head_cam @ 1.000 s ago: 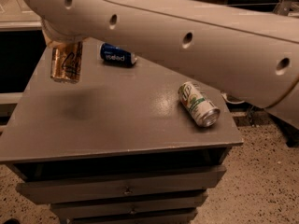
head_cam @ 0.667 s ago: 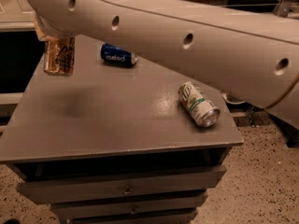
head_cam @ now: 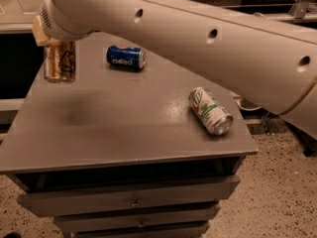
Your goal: Place orange can upright
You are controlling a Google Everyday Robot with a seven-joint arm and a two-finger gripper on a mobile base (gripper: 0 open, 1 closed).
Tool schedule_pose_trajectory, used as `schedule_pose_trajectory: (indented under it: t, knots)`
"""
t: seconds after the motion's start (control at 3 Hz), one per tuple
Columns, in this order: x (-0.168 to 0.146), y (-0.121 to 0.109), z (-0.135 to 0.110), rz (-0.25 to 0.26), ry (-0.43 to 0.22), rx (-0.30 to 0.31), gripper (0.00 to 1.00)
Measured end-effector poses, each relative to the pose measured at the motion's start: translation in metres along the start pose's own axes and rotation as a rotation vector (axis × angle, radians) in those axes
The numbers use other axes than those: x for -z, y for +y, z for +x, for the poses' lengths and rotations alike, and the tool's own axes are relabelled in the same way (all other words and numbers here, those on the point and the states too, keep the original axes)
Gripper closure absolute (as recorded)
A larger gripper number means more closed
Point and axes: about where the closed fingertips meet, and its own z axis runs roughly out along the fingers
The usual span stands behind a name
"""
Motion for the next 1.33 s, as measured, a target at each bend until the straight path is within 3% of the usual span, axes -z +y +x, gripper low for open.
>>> schedule_pose_trajectory:
  t: [0.33,0.67,1.0,1.33]
  knots:
    - [-0.010,0.013,-0.011,0.072,-0.003,0.116,1.00]
    - [-0.016,0.026,-0.018,0.095,0.049,0.312,1.00]
    - [-0.023,0.035,-0.022,0.081,0.138,0.498,1.00]
    - [-0.032,0.032,-0.024,0.103,0.268,0.627,1.00]
